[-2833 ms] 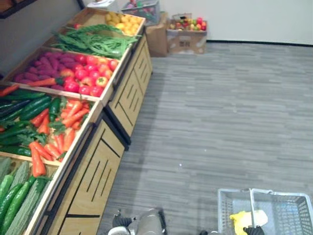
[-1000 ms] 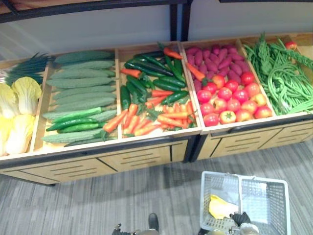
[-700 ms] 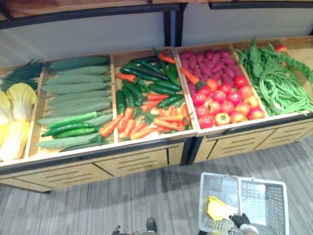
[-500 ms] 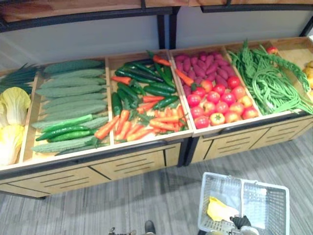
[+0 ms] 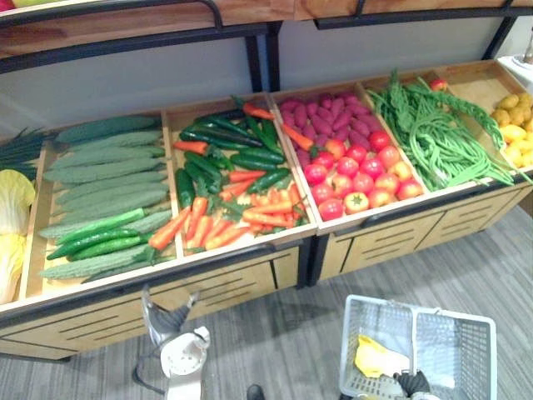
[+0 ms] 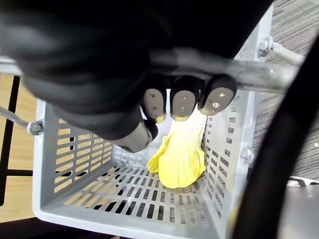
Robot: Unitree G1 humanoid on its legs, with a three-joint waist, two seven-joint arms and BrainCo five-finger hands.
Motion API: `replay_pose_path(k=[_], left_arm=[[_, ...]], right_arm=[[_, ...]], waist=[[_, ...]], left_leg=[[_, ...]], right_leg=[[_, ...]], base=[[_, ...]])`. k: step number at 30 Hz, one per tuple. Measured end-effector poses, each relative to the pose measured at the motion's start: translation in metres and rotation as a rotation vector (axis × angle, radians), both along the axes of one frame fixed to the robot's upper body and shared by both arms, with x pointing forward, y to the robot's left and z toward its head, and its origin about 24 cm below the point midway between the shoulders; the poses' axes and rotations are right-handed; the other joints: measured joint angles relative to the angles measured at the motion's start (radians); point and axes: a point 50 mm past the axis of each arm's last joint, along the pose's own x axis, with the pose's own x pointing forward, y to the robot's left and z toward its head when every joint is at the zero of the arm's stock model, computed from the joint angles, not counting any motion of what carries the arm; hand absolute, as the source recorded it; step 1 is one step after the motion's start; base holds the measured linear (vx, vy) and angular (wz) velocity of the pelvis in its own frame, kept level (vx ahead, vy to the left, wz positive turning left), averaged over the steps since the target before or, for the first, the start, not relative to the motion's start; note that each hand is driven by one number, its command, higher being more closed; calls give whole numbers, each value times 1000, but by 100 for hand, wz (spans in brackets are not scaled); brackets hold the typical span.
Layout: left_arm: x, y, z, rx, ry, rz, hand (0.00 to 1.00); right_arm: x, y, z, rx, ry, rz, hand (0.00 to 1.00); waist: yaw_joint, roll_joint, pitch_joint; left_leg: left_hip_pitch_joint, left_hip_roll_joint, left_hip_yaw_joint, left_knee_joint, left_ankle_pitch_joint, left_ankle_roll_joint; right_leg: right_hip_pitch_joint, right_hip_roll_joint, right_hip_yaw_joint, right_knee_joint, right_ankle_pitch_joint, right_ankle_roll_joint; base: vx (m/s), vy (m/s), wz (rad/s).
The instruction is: Pick vegetable in the basket
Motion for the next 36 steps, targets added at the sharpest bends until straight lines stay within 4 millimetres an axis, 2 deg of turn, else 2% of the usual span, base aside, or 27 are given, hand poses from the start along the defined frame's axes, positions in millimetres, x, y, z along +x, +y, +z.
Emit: replay_pose_path(k=[4,7,10,12,13,18,21,25,29,36], left_arm=[[9,6,30,136,-92,-10,0],[27,10,55,262,-147,-69,0],[39,13,70,311,-191,-84,0],[48,17,80,371,-199,-100,0],[53,22,86,423,-187,-105,0],[76,51,108,624,-57,-152,0],[94,57,126,825,41,-260,0],[107,56,138,993,138,-357,0],[118,55,140,1092,227,-420,0],[126,48,145,1172,248,-501,0]], right_arm=[[8,1,4,-14,-27,42,100],[18,-1,8,-29,-59,65,100],[22,-2,11,-37,-75,73,100],[26,-3,13,-42,-93,77,100],[29,-3,14,-48,-100,95,100],[42,-9,22,-79,-141,119,100],[44,-12,25,-91,-155,125,100],[47,-16,28,-106,-174,130,100],[55,-20,35,-129,-216,152,100],[62,-16,41,-135,-257,180,100]], waist=[[1,3,-1],[-2,7,2],[-3,11,7],[-14,14,22],[-23,15,27],[-24,22,52],[-24,23,69],[-27,32,88],[-27,45,115],[-28,50,144]], left_leg=[[-4,7,46,4,-7,-2],[-27,13,73,5,-7,-3],[-37,18,92,5,-7,-3],[-37,19,93,5,-7,-3],[-45,20,94,4,-7,-3],[-71,17,118,6,-6,-2],[-72,14,119,7,-6,-2],[-71,12,122,7,-6,-2],[-90,12,147,7,-6,-2],[-117,8,170,7,-6,-2]], right_leg=[[-37,11,54,2,7,-10],[-84,22,91,7,16,-20],[-105,29,107,7,22,-25],[-106,30,109,5,23,-24],[-116,31,111,4,25,-25],[-151,34,139,-12,44,-25],[-153,33,144,-19,46,-23],[-158,32,155,-20,47,-23],[-192,35,182,-20,65,-27],[-237,35,211,-16,79,-24]], base=[[40,1,-33],[7,-18,-33],[8,-27,-21],[8,-16,-3],[-6,-15,-9],[28,-7,-15],[64,-3,-6],[41,-4,-7],[3,-6,-16],[-10,-10,-13]])
